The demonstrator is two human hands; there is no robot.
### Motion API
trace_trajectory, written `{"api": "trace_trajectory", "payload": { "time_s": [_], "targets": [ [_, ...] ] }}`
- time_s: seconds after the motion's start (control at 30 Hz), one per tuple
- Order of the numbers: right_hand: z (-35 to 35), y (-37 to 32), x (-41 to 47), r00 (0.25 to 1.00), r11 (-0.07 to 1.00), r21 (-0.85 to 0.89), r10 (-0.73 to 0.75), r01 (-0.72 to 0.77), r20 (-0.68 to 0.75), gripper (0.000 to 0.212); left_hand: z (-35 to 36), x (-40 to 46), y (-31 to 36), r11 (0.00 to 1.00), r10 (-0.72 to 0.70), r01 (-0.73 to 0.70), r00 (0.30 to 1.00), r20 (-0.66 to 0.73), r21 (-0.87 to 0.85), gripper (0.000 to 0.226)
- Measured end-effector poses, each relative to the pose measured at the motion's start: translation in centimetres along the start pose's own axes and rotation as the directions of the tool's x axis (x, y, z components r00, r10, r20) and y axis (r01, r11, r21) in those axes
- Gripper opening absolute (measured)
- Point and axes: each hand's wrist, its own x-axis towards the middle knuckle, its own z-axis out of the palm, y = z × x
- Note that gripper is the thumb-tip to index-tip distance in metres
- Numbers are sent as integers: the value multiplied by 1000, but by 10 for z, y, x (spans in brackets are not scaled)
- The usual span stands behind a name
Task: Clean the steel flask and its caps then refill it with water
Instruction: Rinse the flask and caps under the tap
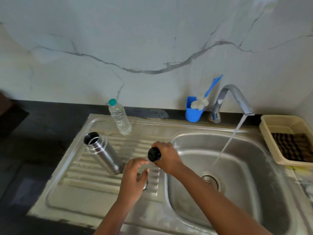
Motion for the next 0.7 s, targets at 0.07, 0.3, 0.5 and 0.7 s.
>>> {"api": "trace_trajectory", "payload": {
  "time_s": [0.07,0.3,0.5,0.7],
  "targets": [
    [15,-9,11,1000,999,-28,-17,18,24,54,-10,-3,-11,1000,-12,12,1000,-6,-1,23],
    [48,-23,27,998,997,-68,-45,48,49,62,-29,-14,-46,997,-82,82,995,62,-2,34],
    [45,-33,22,1000,999,-44,-4,5,18,74,-28,-19,-53,989,-149,150,977,153,4,55],
    [41,-35,-9,990,976,166,142,-140,-5,28,-22,-22,-58,955,-291,296,927,235,15,77]
  ]
}}
